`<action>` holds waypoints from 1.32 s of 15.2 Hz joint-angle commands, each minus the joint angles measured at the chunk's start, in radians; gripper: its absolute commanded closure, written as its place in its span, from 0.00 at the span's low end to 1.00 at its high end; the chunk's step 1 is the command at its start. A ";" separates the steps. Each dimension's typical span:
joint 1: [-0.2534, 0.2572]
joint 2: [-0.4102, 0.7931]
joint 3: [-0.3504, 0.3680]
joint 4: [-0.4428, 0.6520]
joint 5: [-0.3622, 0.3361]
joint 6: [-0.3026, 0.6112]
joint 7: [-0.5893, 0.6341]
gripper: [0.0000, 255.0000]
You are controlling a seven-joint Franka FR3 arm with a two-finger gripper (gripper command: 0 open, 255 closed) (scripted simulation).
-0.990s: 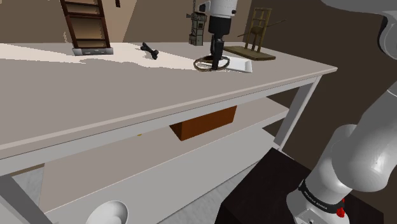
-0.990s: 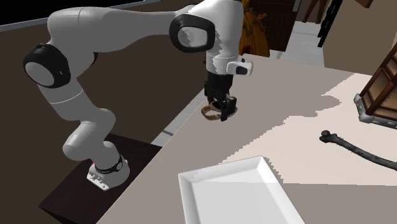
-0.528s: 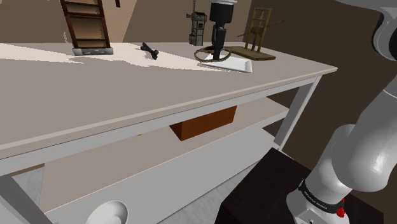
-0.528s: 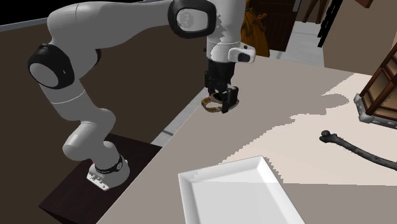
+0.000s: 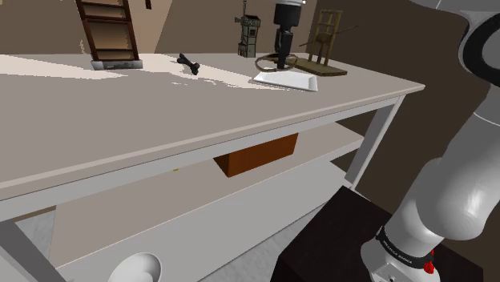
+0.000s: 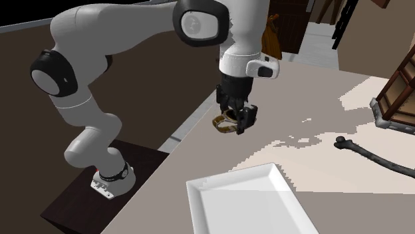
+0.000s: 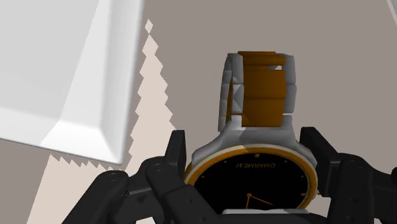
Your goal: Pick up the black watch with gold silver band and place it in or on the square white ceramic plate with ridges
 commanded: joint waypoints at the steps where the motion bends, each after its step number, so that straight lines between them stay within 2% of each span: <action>1: -0.025 0.038 -0.025 0.047 0.002 -0.009 -0.052 1.00; 6: -0.089 0.136 -0.080 0.172 0.014 -0.036 -0.167 1.00; 11: -0.167 0.277 -0.124 0.366 0.041 -0.090 -0.278 1.00; 13: -0.205 0.353 -0.137 0.478 0.057 -0.127 -0.319 1.00; 15: -0.251 0.454 -0.147 0.636 0.078 -0.185 -0.358 1.00; 16: -0.295 0.571 -0.148 0.832 0.101 -0.265 -0.379 1.00; 18: -0.276 0.491 -0.150 0.664 0.085 -0.177 -0.381 1.00; 20: -0.265 0.447 -0.151 0.562 0.078 -0.119 -0.382 1.00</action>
